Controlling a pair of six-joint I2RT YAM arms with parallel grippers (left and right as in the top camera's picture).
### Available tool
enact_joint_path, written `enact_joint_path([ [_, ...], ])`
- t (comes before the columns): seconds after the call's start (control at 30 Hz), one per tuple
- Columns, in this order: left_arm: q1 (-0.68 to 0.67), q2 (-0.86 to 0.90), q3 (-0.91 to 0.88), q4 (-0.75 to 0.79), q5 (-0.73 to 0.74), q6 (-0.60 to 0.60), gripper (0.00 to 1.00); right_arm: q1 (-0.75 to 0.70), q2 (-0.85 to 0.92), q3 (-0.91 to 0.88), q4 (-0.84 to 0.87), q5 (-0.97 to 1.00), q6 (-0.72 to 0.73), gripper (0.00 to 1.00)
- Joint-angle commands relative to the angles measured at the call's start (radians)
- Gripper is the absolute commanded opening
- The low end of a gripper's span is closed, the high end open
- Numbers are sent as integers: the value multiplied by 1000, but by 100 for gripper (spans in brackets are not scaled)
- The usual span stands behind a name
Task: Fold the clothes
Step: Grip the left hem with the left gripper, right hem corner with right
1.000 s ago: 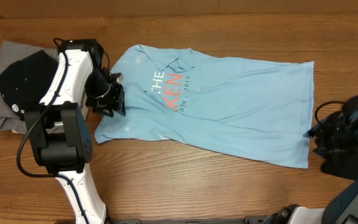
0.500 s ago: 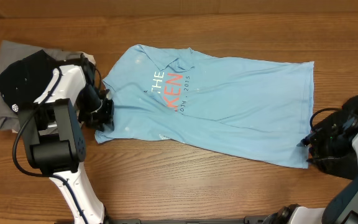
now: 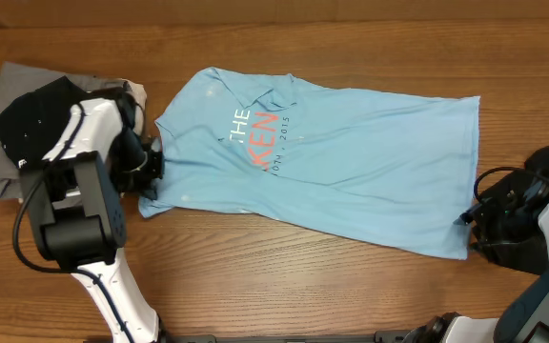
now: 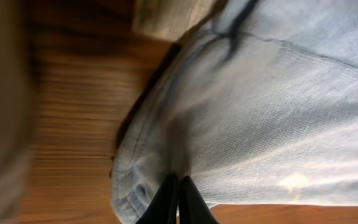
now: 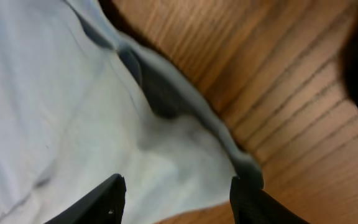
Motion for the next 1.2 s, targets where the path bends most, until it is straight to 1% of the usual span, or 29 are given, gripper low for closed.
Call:
enact_joint_path([
  [0.0, 24, 6, 23, 2, -3, -20, 4, 0, 3, -4, 11, -86, -47, 61],
  [0.03, 24, 6, 23, 3, 2, -20, 4, 0, 3, -4, 12, -97, -54, 62],
  [0.13, 23, 6, 23, 4, 2, -20, 4, 0, 3, -4, 12, -96, -54, 62],
  [0.17, 23, 6, 23, 4, 2, -20, 4, 0, 3, -4, 11, -96, -54, 60],
  [0.23, 23, 6, 23, 4, 2, -20, 4, 0, 3, -4, 10, -90, -53, 51],
  [0.27, 24, 6, 23, 4, 2, -20, 4, 0, 3, -6, 3, -85, -52, 49],
  [0.33, 24, 6, 23, 4, 2, -20, 4, 0, 3, -18, -6, -85, -53, 51],
  [0.37, 24, 6, 23, 4, 2, -20, 4, 0, 3, -32, -5, -85, -53, 54],
  [0.47, 24, 6, 23, 5, 2, -20, 4, 0, 3, -90, 26, -85, -53, 54],
  [0.57, 24, 6, 23, 4, 2, -20, 4, 0, 3, -155, 82, -86, -49, 43],
  [0.67, 24, 6, 23, 4, 2, -20, 4, 0, 3, -171, 125, -86, -48, 14],
  [0.77, 24, 6, 23, 4, 1, -20, 4, -2, 3, -142, 126, -77, -45, 5],
  [0.8, 24, 6, 23, 4, 0, -19, 4, -3, 3, -126, 114, -63, -34, 4],
  [0.93, 25, 6, 23, 4, -1, -16, 4, -3, 3, -66, 80, 7, -3, 4],
  [1.03, 25, 6, 23, 4, -3, -16, 4, -3, 3, -44, 74, 13, -2, 4],
  [1.17, 25, 6, 23, 4, -11, -9, 4, -3, 3, -38, 74, 80, 42, 4],
])
